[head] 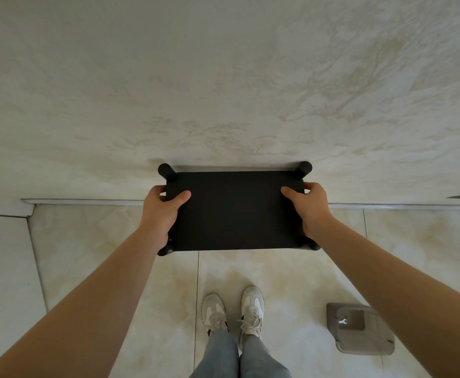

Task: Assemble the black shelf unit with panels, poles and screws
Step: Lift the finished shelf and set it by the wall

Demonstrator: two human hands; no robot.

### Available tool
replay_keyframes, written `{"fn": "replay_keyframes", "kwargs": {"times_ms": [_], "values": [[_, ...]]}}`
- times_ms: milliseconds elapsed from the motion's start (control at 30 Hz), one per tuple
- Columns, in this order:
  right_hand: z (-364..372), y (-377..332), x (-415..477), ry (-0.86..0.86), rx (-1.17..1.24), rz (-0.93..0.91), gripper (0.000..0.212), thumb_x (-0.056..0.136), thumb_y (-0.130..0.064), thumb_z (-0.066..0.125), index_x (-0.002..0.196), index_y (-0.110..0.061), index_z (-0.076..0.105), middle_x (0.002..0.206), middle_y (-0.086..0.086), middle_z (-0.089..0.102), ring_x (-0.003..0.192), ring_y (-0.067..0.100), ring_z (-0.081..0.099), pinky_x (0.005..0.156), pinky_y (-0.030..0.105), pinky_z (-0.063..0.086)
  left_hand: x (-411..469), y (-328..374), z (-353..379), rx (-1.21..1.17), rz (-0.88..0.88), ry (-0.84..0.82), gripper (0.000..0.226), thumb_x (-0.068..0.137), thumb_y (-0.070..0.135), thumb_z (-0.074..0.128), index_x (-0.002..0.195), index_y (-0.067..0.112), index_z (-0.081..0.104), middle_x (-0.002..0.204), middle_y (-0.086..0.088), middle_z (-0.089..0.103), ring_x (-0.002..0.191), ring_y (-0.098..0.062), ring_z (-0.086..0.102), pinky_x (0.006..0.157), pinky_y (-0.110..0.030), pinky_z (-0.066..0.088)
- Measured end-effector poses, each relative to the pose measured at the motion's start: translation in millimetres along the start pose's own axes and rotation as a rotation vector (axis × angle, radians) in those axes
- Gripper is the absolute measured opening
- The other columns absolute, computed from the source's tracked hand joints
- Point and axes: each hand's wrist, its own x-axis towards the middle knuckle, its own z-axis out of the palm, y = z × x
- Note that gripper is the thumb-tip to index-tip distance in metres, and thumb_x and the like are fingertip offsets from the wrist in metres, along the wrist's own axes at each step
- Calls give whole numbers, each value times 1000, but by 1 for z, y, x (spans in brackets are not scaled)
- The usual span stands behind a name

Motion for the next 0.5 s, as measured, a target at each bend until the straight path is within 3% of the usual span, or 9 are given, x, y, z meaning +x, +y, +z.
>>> {"fn": "replay_keyframes", "kwargs": {"times_ms": [233,500], "values": [[-3,0,2,-30,71,7,43,84,-27,77,115,-24,46,96,-1,60,85,18,62,58,30,48,-4,-8,1,-19,-7,24,34,91,29,72,116,25,49,96,8,61,81,-9,59,57,-26,41],[-5,2,1,-36,61,-19,50,84,-24,76,124,-21,47,96,-4,60,83,16,63,58,29,48,3,-3,0,3,-22,-4,38,90,29,74,118,23,49,98,5,62,83,-12,60,60,-27,43]]}}
